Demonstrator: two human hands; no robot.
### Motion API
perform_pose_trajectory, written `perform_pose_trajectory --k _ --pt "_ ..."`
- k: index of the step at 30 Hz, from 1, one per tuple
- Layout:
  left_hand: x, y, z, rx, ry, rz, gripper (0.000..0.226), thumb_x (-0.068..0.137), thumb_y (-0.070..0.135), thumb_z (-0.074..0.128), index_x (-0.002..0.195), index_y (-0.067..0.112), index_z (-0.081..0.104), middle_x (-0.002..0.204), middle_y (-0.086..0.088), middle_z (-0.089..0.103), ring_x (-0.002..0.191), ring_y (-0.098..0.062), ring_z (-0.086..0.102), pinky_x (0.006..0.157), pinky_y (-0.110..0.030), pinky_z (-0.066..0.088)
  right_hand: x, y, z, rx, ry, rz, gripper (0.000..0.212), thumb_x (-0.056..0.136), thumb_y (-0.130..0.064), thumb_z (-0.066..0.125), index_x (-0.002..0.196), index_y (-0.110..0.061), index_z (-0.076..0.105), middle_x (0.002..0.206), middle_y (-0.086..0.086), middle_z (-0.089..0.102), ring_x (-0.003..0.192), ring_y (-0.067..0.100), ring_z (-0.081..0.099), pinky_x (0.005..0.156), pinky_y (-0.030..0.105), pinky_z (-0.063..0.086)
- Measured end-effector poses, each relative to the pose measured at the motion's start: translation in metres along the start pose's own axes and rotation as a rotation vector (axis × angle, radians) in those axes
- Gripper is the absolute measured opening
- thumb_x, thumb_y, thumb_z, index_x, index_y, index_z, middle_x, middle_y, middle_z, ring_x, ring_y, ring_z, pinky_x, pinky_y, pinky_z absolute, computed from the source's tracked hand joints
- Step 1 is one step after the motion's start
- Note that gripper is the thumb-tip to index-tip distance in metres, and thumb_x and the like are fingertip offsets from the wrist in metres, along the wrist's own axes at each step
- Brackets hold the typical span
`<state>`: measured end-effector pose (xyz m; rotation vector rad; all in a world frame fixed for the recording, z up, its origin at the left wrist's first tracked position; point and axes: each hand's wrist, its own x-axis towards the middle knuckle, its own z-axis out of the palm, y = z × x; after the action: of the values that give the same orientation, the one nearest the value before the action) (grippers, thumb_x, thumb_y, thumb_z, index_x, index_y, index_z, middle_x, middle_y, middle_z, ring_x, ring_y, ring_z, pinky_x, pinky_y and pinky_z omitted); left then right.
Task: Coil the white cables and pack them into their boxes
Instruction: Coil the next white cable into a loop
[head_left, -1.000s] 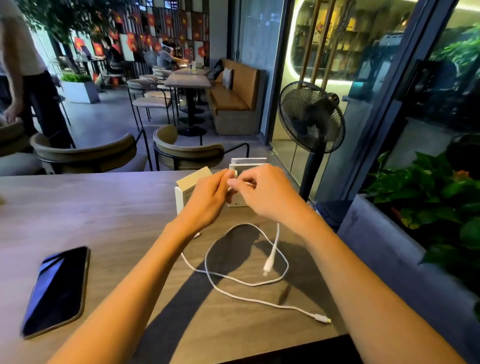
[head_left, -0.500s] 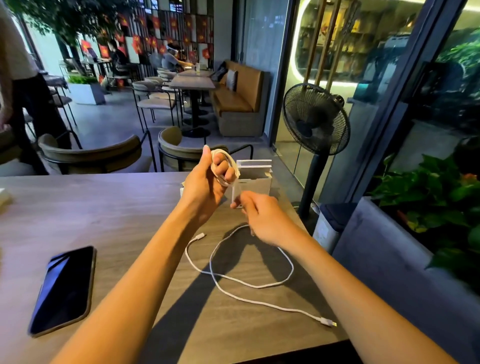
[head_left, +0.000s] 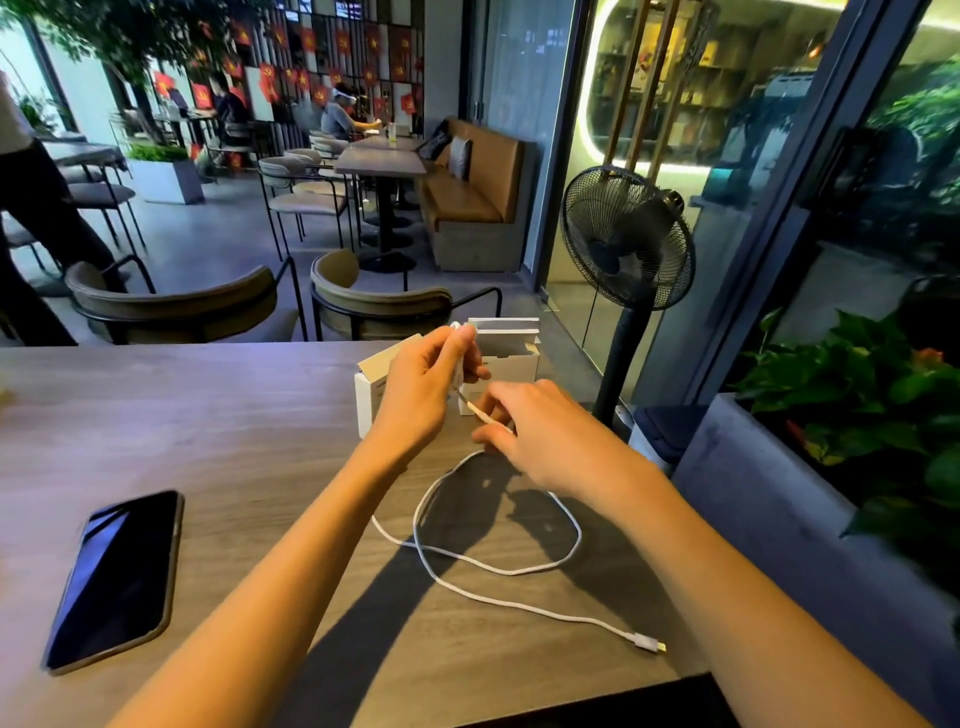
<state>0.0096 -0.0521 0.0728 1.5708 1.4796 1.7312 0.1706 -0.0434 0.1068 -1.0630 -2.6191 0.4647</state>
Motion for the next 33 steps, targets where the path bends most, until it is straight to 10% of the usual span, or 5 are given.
perform_pose_trajectory --k 5,11,16,28,33 --pt "-0.013 -0.004 0.015 0.138 -0.085 0.032 0.032 0.108 0.032 0.046 0.087 0.025 0.07 0.077 0.007 0.069 0.075 -0.006 0.067 0.069 -0.016 0.05 -0.001 -0.002 -0.007 -0.103 0.142 -0.121 0.011 0.101 -0.029 0.063 0.104 -0.023 0.054 0.101 0.003 0.067 0.092 0.023 0.063 0.075 0.039 0.054" --pt "-0.019 0.008 0.008 0.004 -0.282 -0.068 0.071 0.11 0.047 0.021 0.06 0.01 0.054 0.052 0.001 0.049 0.047 -0.01 0.044 0.054 -0.022 0.037 0.002 0.017 -0.025 0.275 0.251 -0.221 0.021 0.084 -0.032 0.083 0.089 -0.02 0.067 0.074 -0.005 0.065 0.067 0.011 0.058 0.062 0.019 0.049" --pt "-0.016 0.016 0.006 0.055 -0.345 -0.097 0.077 0.11 0.048 0.017 0.071 -0.001 0.061 0.051 0.004 0.051 0.047 -0.004 0.046 0.058 -0.017 0.036 0.01 0.028 -0.013 0.462 0.267 -0.201 0.015 0.086 -0.028 0.081 0.089 -0.023 0.067 0.087 -0.005 0.066 0.08 0.015 0.065 0.075 0.029 0.057" --pt "-0.026 0.018 0.04 0.028 0.307 -0.134 0.07 0.107 0.051 0.03 0.053 0.014 0.056 0.049 -0.002 0.057 0.048 -0.01 0.055 0.055 -0.026 0.045 0.009 0.01 0.019 0.661 0.473 0.021 0.016 0.094 -0.03 0.073 0.098 -0.019 0.062 0.092 -0.001 0.07 0.081 0.018 0.071 0.069 0.03 0.062" --pt "-0.031 0.016 0.043 0.044 0.166 0.046 0.041 0.11 0.036 0.03 0.093 0.012 0.059 0.064 -0.002 0.061 0.053 -0.012 0.057 0.05 -0.027 0.046 0.01 0.014 0.013 0.696 0.61 0.046 0.017 0.093 -0.03 0.075 0.096 -0.016 0.065 0.089 -0.001 0.071 0.082 0.013 0.072 0.069 0.023 0.06"
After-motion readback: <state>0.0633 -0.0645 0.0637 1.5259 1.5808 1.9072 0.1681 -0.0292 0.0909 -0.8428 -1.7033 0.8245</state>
